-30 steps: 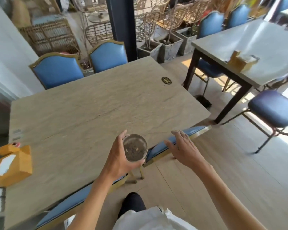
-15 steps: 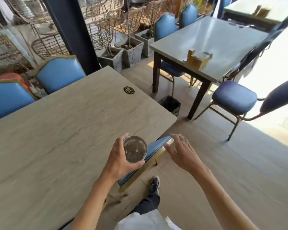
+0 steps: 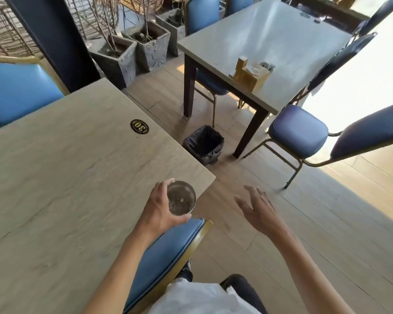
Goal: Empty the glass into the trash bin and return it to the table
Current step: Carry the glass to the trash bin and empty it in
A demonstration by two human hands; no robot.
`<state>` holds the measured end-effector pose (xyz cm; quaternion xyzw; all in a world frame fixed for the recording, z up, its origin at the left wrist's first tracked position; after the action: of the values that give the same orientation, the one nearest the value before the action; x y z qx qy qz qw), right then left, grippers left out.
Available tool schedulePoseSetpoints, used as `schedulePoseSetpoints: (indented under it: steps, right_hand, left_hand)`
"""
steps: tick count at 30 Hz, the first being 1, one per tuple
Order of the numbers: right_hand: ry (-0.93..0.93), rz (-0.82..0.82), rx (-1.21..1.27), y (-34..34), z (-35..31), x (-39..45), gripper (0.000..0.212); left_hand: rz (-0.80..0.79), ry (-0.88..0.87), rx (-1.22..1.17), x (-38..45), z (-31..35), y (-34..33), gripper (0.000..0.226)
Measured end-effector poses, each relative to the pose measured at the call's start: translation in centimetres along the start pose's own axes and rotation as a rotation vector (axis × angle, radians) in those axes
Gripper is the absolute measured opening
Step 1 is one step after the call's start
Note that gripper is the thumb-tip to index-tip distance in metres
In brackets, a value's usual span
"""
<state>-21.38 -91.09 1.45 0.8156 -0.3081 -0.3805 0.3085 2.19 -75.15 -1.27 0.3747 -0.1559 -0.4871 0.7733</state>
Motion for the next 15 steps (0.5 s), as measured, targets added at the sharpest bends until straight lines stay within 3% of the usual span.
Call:
schedulePoseSetpoints:
  steps: [4,8,12,15]
  right_hand:
    - [-0.038,-0.028,0.153,1.8,1.5,3.5,0.062]
    - [-0.051,-0.141,0.678,3.2,1.4,7.0,0.067]
    - [0.008,-0.299,0.919,5.3,1.8,10.5,0.053]
    - [-0.106,-0.366,1.142,7.8,3.4,13.3,0.057]
  left_hand:
    - [-0.002,-0.021,-0.025,4.2,2.9,-1.2,0.111]
    - [0.012,-0.054,-0.051,8.3,7.3,-3.1,0.111]
    - [0.038,-0.079,-0.082,12.3,12.8,-6.1,0.118]
    - [0.054,-0.046,-0.117,15.1,16.7,-8.1,0.127]
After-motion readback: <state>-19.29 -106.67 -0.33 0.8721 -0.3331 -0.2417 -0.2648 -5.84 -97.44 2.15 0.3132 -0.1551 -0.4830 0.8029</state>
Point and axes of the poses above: each hand's wrist, its own x-axis towards the middle knuckle, its own y-axis out of the back of the hand, z = x × y, the point moved 5 cm from there along x, towards the middle knuckle, and after that the axes turned 5 degrees about x, right-handed, at the moved point
